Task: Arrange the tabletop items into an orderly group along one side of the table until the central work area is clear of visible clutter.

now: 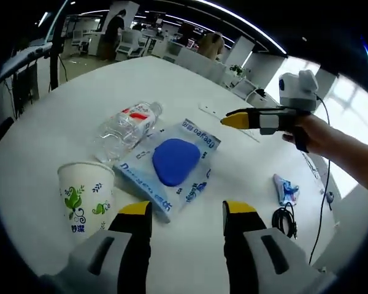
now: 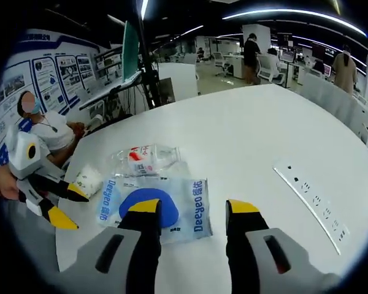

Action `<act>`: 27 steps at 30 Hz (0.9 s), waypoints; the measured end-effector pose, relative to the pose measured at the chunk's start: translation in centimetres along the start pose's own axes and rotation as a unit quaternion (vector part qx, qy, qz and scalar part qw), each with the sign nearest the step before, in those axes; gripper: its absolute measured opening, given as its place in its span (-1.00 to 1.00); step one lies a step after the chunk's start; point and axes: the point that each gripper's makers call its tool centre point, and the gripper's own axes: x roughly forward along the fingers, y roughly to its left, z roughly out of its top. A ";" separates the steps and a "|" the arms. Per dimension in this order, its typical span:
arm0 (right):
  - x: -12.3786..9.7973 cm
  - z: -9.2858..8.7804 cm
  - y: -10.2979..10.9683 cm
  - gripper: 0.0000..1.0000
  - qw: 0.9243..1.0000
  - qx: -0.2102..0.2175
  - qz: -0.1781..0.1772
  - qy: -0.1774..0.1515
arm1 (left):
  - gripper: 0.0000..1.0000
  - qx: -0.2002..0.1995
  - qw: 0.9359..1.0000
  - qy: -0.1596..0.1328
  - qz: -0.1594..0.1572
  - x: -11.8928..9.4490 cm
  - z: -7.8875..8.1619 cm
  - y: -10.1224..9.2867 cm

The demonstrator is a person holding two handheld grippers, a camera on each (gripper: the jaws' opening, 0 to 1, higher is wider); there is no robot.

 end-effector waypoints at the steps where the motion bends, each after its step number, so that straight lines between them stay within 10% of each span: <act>1: 0.2 0.0 -0.1 -0.20 1.000 -0.001 0.001 0.001 | -0.13 -0.007 1.000 0.001 0.006 0.1 -0.1 0.2; 27: 6.1 -1.4 -1.3 -0.36 0.999 0.004 0.030 0.035 | -0.25 -0.101 0.994 -0.010 0.047 2.7 -1.9 2.1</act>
